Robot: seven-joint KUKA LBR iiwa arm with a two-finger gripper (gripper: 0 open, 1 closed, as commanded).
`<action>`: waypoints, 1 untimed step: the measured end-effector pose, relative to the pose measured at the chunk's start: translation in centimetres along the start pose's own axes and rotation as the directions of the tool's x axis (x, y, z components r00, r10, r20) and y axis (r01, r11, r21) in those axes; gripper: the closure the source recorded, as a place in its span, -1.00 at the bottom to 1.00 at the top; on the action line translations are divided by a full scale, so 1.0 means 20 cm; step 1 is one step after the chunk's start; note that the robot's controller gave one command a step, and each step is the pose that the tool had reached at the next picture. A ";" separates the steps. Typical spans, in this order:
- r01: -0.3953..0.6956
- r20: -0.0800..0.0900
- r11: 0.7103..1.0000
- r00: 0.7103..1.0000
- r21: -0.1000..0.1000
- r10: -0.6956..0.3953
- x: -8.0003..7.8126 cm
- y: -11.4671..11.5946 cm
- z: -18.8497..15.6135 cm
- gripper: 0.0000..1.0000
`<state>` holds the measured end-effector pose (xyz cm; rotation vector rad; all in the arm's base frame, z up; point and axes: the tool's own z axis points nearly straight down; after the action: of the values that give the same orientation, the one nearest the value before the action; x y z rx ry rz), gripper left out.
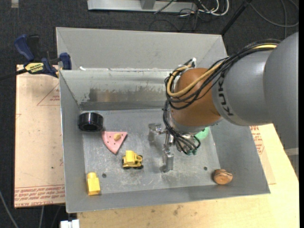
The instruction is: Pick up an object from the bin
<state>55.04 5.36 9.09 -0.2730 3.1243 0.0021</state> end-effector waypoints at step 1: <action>0.016 -0.009 1.000 1.000 -0.001 -0.016 0.01 0.04 0.10 -1.00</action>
Offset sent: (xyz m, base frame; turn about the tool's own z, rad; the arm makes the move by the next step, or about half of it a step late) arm 0.0641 -0.0301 -0.0126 -0.4017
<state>54.79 6.12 7.10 -0.2992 3.1304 0.0019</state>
